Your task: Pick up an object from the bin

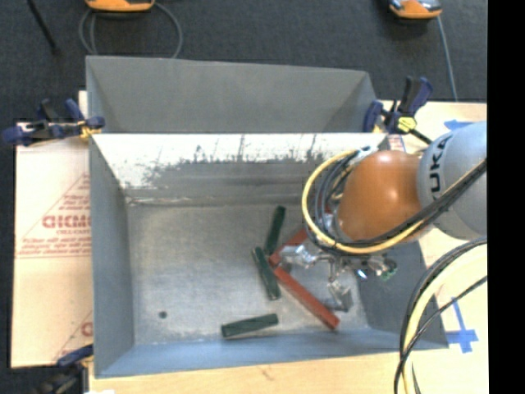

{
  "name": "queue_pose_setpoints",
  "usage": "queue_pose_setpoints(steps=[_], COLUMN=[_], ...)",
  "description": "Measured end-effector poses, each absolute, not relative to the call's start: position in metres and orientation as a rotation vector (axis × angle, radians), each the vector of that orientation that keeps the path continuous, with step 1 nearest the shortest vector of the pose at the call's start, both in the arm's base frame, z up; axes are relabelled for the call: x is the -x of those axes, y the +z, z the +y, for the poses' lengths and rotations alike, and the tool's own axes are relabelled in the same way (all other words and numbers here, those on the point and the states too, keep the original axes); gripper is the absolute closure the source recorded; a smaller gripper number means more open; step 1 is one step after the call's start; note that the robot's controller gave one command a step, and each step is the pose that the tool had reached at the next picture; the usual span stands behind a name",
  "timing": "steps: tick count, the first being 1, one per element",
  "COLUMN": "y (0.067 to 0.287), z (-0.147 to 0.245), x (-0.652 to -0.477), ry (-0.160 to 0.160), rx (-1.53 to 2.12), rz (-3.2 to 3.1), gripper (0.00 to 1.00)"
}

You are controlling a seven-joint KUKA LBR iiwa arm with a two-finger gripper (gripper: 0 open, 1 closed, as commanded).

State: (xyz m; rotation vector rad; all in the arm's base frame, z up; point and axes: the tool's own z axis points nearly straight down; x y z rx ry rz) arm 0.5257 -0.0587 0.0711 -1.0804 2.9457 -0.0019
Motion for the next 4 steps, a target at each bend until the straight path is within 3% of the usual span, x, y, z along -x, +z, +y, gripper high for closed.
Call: queue_pose_setpoints(steps=[1,2,3,4], y=[0.139,0.070,0.072,0.074], z=[-0.013,-0.008,0.016,-0.009], x=[-0.504,-0.553,-0.580,-0.621], ry=[-0.002,0.001,-0.004,-0.005], rx=[1.170,1.332,1.673,2.242], rz=[2.907,2.839,2.652,2.195], gripper=[0.00,0.00,0.00,0.00])
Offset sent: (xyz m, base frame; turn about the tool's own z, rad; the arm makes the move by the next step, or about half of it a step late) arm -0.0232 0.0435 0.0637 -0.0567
